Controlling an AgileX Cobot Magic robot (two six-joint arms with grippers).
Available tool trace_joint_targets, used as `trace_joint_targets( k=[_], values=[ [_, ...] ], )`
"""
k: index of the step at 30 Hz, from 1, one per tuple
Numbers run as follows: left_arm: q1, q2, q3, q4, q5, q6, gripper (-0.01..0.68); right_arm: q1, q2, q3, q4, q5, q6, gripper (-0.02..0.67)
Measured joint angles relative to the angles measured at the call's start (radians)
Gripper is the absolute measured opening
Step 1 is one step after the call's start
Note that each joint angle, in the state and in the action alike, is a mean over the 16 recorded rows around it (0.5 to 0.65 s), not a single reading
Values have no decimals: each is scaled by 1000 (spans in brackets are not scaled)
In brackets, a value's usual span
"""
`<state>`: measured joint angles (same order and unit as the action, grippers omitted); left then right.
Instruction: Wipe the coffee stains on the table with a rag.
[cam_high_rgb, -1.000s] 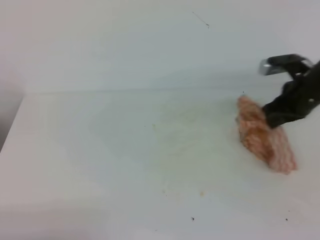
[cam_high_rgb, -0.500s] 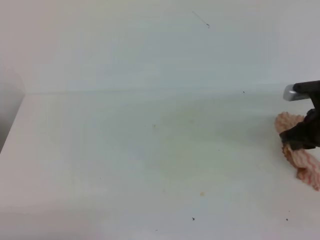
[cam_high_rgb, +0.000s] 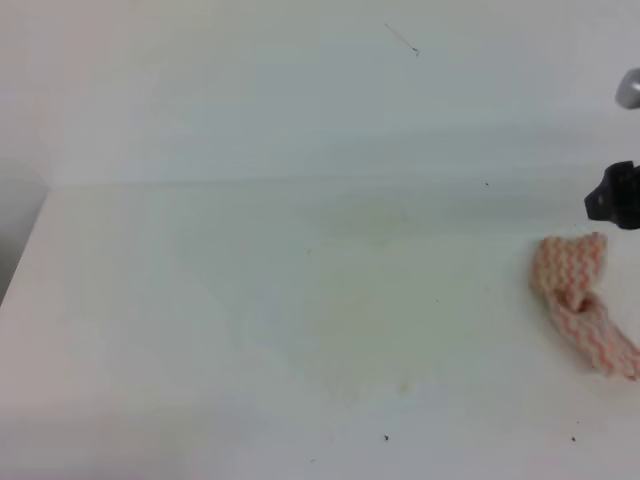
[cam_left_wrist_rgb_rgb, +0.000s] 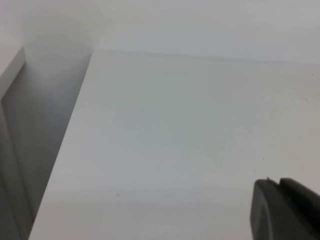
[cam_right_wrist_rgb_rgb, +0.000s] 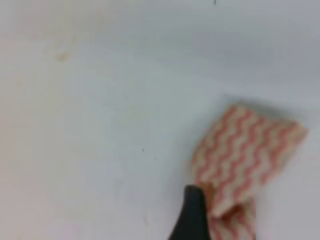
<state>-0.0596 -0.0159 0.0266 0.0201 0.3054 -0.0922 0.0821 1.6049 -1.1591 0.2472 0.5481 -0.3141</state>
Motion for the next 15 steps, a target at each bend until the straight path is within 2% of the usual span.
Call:
trace_joint_targets(
  k=[3, 12, 15],
  values=[
    [0, 0, 0, 0, 0, 0, -1, 0, -85, 10, -6, 36, 2, 433],
    [0, 0, 0, 0, 0, 0, -1, 0, -348, 103, -16, 131, 16, 136],
    [0, -2, 3, 0, -1, 0, -1, 0, -418, 139, -15, 153, 20, 57]
  ],
)
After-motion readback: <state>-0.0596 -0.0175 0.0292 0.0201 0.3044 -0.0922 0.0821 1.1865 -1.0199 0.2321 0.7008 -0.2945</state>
